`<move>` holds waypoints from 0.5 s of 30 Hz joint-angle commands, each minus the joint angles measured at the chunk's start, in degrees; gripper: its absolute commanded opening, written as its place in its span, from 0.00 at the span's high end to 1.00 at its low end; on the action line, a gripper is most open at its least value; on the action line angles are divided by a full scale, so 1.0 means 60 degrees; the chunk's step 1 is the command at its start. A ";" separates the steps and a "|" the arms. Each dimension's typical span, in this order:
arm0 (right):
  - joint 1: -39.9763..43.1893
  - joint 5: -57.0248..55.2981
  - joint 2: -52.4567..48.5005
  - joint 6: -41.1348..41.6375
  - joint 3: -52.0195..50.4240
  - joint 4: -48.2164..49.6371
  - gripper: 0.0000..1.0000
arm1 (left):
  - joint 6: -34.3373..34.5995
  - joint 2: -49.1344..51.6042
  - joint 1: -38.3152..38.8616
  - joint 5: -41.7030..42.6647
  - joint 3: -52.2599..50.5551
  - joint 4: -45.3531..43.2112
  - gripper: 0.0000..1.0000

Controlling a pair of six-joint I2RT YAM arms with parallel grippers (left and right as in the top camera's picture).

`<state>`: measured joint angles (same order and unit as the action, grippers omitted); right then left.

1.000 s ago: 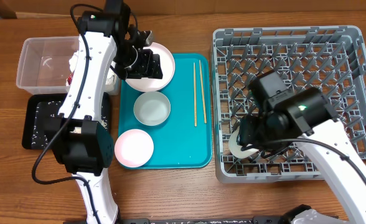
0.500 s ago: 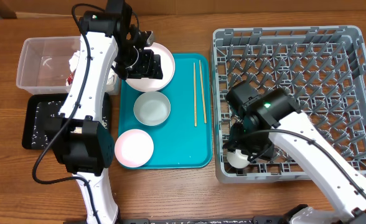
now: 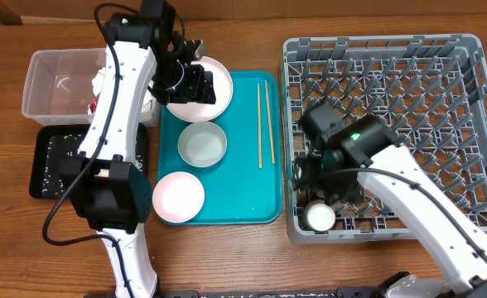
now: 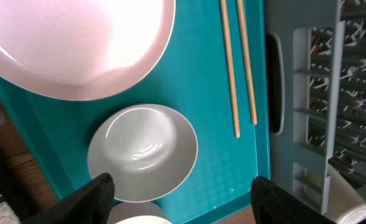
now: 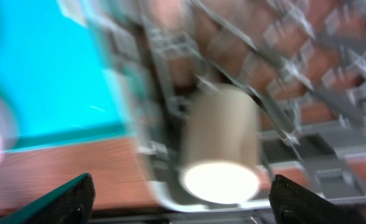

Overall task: Sort waste into correct bins and load items into the dishwasher
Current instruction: 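Move the right gripper to the white bowl on the teal tray and grasp it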

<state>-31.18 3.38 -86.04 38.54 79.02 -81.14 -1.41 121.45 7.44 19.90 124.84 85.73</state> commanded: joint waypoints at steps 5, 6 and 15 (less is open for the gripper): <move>0.0098 -0.0127 0.0084 -0.0750 0.2116 0.2167 0.12 | 0.0331 -0.0069 -0.0324 -0.0801 0.2852 0.0998 0.27; 0.0091 -0.0131 0.0051 -0.0750 0.2102 0.2612 0.12 | 0.0503 -0.0069 -0.0386 -0.0973 0.3206 0.1191 0.27; -0.0044 0.0488 -0.1978 -0.0750 0.2095 0.5592 0.15 | 0.1104 -0.0153 -0.0845 -0.1894 0.4473 0.1847 0.27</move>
<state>-30.89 4.54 -93.27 34.46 90.98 -49.98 2.96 121.51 2.94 11.51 150.58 96.51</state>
